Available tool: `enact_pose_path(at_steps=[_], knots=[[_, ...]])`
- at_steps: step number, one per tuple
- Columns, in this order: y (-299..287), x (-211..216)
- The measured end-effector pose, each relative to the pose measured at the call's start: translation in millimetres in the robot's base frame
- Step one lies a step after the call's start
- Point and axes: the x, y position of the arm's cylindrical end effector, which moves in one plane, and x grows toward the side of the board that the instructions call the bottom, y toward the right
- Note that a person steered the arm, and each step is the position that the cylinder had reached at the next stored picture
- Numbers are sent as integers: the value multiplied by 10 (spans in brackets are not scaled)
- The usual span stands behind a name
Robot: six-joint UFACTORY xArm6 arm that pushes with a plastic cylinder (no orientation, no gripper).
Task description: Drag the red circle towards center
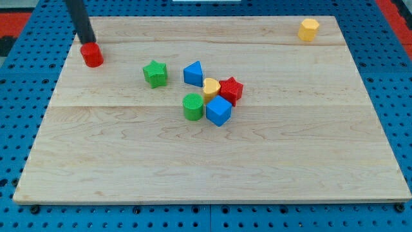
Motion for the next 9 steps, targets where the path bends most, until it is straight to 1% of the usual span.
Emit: enact_pose_path(at_steps=[1,2,3,4,5,6,7,8,9], knots=[[269,626],[217,493],[33,401],[249,829],[714,1199],[520,1176],[635,1205],[1294,1205],[1313,1271]])
